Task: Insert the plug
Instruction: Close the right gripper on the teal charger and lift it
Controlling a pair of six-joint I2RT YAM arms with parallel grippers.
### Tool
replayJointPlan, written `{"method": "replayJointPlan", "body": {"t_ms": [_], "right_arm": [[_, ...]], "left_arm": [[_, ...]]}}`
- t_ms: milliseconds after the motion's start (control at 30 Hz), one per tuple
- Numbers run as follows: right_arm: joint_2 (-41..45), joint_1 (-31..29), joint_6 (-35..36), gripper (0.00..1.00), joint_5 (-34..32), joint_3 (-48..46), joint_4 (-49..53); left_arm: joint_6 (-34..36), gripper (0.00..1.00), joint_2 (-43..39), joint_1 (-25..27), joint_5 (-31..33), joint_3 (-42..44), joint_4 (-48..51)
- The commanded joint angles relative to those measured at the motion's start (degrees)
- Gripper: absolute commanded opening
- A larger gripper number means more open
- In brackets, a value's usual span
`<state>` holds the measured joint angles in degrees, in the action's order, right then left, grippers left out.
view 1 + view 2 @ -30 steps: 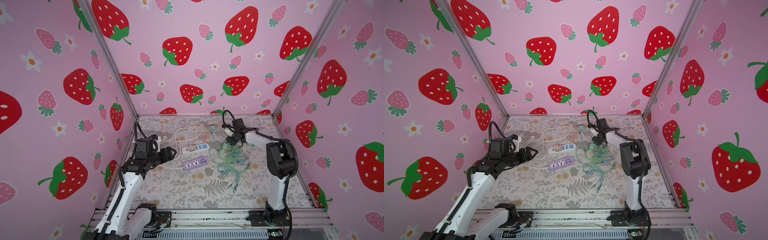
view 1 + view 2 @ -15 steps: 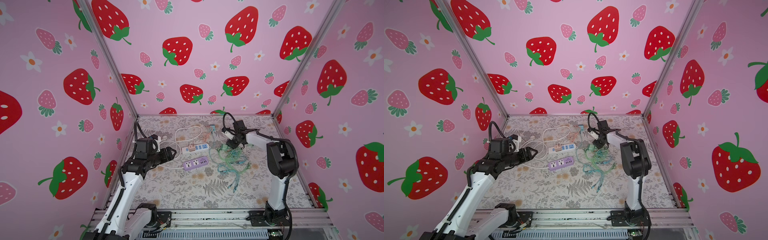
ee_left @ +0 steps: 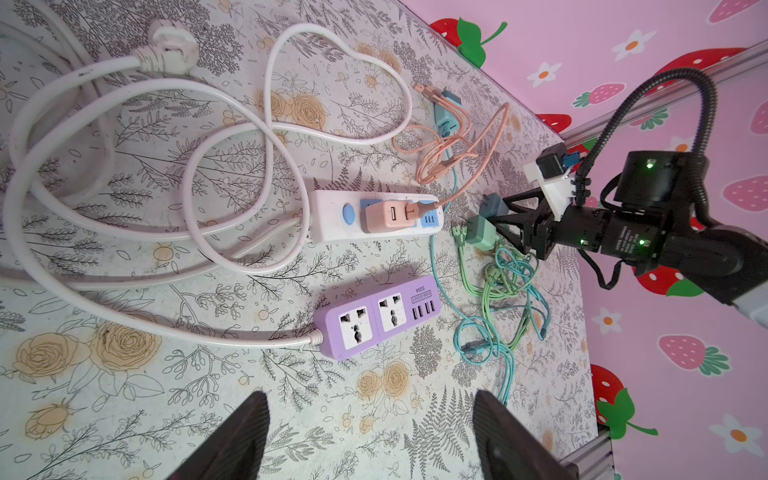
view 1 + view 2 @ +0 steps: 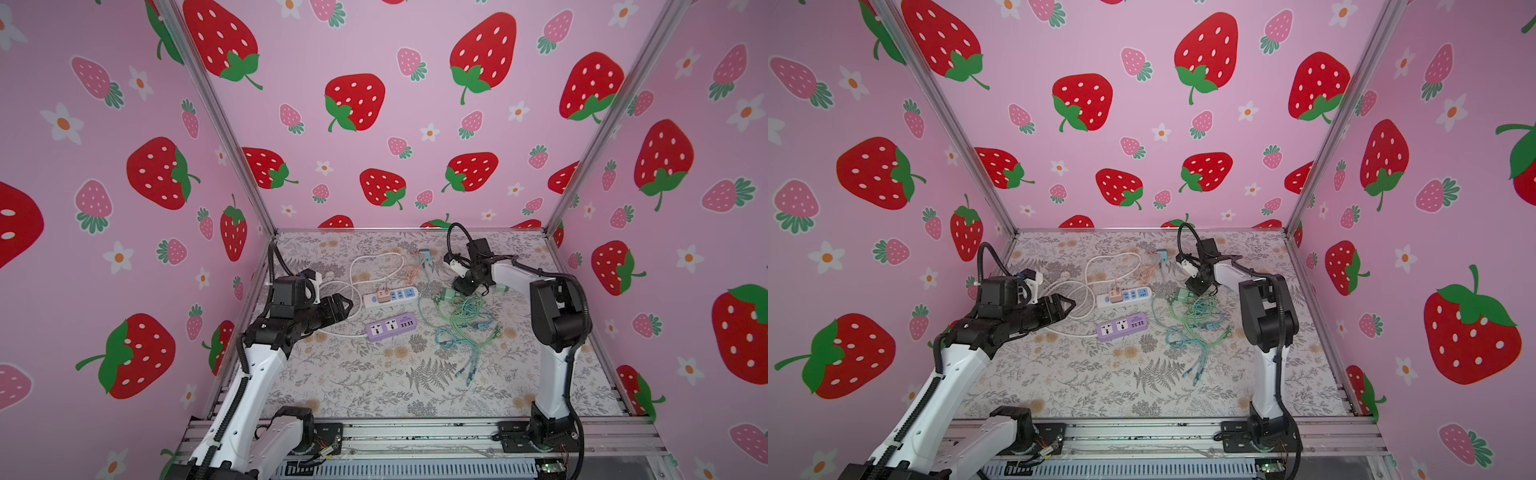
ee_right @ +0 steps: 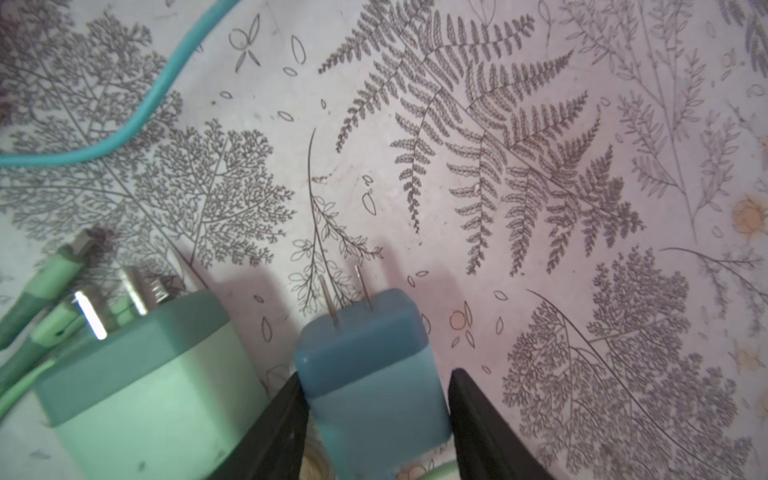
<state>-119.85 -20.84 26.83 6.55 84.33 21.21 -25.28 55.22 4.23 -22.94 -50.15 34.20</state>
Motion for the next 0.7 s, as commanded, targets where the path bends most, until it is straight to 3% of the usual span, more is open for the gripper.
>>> {"method": "replayJointPlan", "body": {"t_ms": [0,200,333,533,667], "right_arm": [[-2.13,0.80,0.07,0.56,2.32,2.05,3.19],[-3.63,1.45,-1.57,0.53,3.68,2.62,3.58],[-2.81,2.13,-3.75,0.43,7.05,2.44,3.11],[3.49,2.56,-8.07,0.33,11.58,0.75,-1.38],[8.79,2.48,-10.95,0.27,10.71,1.40,-1.96]], "left_arm": [[0.93,0.80,-0.29,-0.24,0.10,-2.18,0.95],[1.32,0.80,-0.04,-0.31,0.00,-2.19,0.74],[1.20,0.80,0.51,-0.23,-0.26,-1.89,-0.07],[0.41,0.80,1.07,-0.23,-2.07,-1.11,-1.91],[0.40,0.80,0.70,-0.19,-2.73,-1.30,-2.43]]}}
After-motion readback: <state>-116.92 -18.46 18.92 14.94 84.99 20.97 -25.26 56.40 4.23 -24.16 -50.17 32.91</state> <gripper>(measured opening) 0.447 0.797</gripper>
